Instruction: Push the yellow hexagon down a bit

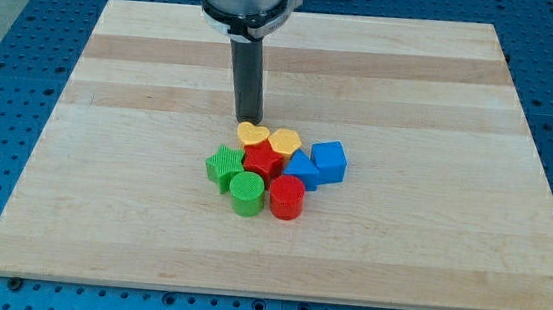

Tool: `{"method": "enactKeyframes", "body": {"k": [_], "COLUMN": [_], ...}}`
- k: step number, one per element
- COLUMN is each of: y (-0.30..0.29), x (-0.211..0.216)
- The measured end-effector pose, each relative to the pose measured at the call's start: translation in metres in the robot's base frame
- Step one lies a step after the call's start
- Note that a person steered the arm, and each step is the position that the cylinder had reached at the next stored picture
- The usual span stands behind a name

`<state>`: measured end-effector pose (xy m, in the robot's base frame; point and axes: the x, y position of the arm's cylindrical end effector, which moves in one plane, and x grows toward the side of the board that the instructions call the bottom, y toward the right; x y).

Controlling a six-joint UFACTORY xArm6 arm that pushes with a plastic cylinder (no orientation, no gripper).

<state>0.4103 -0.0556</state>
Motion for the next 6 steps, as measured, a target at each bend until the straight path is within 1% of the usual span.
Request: {"method": "enactKeyframes", "body": {"k": [1,2,3,4,6], "y": [0.006,0.045,0.045,0.059,0.060], "x": [-0.001,-0.001,-0.001,0.014,0.022]}}
